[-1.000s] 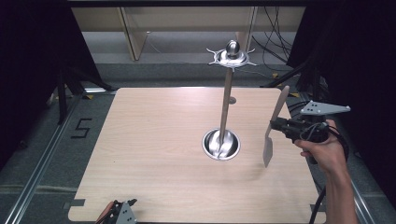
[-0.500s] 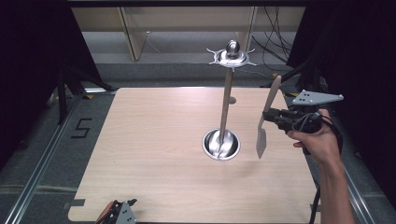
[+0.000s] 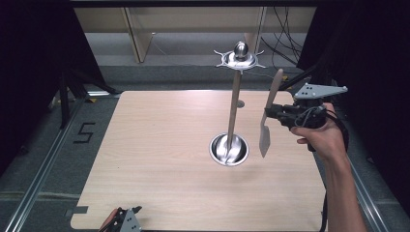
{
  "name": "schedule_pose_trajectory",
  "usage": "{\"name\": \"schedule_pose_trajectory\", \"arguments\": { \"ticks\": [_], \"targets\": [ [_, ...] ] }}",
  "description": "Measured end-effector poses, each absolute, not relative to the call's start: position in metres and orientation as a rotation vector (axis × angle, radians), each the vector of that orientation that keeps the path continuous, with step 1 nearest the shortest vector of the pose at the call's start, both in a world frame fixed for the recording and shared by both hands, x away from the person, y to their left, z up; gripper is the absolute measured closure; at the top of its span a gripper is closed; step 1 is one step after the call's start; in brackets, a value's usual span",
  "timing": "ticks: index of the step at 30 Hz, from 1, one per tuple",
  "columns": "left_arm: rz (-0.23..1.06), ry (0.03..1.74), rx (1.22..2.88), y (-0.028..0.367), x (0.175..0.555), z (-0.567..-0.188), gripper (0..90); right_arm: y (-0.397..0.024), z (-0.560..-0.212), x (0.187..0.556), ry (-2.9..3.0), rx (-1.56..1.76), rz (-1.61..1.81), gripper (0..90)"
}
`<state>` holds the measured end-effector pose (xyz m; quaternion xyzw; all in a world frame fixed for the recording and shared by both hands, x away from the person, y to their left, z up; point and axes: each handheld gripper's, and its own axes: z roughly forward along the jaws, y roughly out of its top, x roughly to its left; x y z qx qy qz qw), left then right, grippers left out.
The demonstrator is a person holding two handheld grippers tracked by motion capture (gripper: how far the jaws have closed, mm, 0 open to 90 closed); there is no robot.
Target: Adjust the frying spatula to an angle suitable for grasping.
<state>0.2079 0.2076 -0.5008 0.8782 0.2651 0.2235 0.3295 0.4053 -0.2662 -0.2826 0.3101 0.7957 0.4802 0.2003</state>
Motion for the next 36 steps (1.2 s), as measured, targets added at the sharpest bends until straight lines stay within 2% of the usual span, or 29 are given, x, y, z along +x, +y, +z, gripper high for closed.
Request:
{"name": "schedule_pose_trajectory", "arguments": {
  "ticks": [36],
  "targets": [
    [0.585, 0.692, 2.294, 0.207, 0.208, -0.500, 15.1, -0.242, -0.266, 0.421, 2.298, 0.872, 1.235, 76.8]
  ]
}}
